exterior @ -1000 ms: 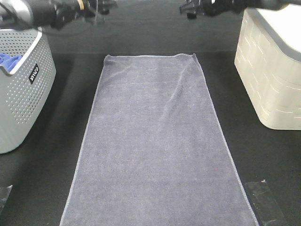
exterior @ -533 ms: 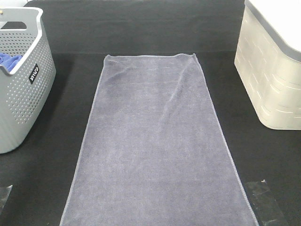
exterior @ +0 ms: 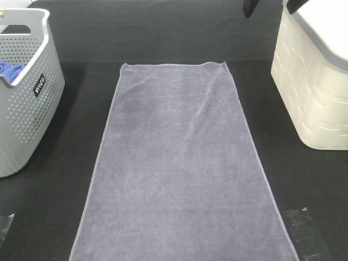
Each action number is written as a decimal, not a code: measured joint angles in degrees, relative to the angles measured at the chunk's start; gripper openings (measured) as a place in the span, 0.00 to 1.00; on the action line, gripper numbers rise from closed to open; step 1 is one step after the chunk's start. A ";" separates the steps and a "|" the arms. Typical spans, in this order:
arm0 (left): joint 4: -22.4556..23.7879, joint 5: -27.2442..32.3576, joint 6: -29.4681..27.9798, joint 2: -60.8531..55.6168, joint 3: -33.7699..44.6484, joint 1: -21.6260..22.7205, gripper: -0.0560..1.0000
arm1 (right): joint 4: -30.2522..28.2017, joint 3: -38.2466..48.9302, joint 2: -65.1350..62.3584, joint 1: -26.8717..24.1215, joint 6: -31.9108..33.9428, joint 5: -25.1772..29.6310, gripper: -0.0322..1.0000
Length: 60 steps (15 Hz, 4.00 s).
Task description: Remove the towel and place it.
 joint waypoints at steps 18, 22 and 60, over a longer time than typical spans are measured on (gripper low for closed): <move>-10.83 0.69 3.15 -77.86 78.09 0.00 0.64 | 2.98 65.15 -63.08 0.00 -0.57 0.52 0.77; -18.11 0.69 10.54 -93.97 86.63 0.00 0.64 | 2.98 73.40 -77.52 0.00 -0.57 0.17 0.77; -27.90 -8.88 23.03 -100.73 91.44 10.43 0.64 | 3.50 83.59 -97.92 -9.97 -6.42 -7.96 0.77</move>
